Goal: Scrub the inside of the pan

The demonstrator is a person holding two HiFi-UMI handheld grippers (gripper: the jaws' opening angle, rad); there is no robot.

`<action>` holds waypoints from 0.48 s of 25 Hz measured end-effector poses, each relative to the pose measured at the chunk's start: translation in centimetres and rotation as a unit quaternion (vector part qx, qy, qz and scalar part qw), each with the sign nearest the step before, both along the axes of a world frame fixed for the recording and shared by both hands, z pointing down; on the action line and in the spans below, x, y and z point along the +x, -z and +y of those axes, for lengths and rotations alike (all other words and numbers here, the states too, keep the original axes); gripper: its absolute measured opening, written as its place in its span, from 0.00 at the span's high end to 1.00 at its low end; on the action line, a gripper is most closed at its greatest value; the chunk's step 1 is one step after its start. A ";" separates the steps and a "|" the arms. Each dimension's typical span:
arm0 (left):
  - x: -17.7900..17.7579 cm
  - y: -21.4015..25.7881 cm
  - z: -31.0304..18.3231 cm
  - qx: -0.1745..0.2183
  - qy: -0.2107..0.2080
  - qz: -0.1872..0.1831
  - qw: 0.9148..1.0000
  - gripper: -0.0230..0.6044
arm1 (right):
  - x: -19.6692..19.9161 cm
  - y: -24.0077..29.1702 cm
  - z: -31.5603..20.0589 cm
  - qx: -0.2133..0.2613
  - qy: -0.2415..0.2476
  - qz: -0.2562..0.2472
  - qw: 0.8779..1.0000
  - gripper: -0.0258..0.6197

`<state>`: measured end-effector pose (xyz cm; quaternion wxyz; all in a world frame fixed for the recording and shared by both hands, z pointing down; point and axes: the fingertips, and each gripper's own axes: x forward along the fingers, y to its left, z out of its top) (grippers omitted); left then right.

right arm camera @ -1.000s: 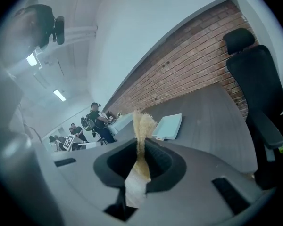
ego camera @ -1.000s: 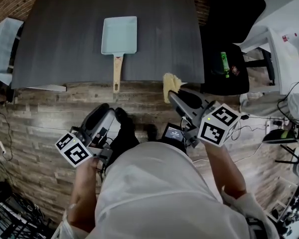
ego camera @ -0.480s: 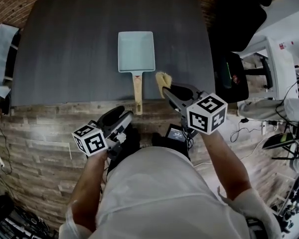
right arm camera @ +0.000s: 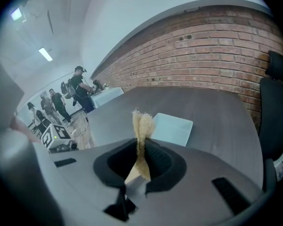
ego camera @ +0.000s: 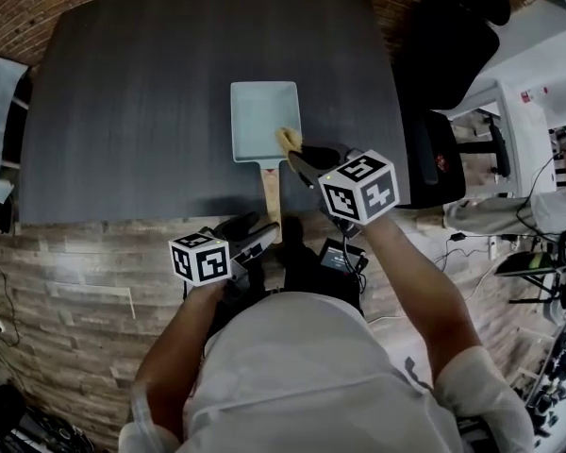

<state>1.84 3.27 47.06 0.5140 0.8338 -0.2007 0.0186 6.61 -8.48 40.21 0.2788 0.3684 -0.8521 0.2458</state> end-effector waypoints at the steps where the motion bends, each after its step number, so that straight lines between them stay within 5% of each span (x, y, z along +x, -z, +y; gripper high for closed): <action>1: 0.5 -0.4 -0.2 -0.005 -0.001 -0.005 1.000 0.52 | -0.1 -0.5 -1.1 -0.005 -0.002 0.003 1.000 0.88; 12: 3.1 -3.2 -1.7 -0.067 0.019 0.001 0.998 0.51 | -1.8 -6.6 -10.1 -0.028 0.033 0.055 0.998 0.88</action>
